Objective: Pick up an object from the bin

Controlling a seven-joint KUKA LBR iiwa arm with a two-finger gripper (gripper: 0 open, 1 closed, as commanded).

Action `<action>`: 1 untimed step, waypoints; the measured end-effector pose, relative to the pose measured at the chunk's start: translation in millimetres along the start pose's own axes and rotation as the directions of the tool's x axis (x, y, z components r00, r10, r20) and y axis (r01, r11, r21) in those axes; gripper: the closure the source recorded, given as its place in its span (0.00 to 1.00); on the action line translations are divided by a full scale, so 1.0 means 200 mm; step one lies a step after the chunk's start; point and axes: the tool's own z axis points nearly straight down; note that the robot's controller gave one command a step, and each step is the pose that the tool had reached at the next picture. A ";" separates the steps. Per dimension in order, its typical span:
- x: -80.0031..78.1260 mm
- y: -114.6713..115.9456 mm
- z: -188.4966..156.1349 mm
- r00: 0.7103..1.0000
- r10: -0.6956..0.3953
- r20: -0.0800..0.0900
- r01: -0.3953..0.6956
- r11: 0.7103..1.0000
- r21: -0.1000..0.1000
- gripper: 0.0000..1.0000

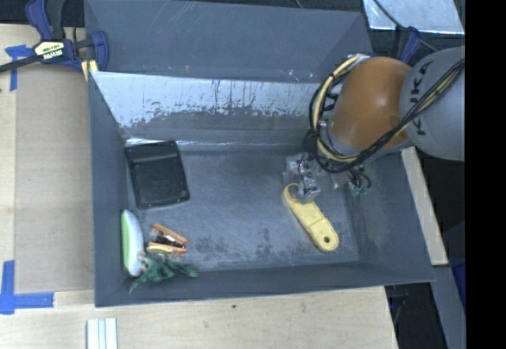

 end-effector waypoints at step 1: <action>0.00 0.00 0.00 1.000 0.000 0.000 0.000 1.000 0.000 1.00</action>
Offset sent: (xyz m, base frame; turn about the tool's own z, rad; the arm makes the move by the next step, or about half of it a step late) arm 0.0171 -0.0035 0.0957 -0.0268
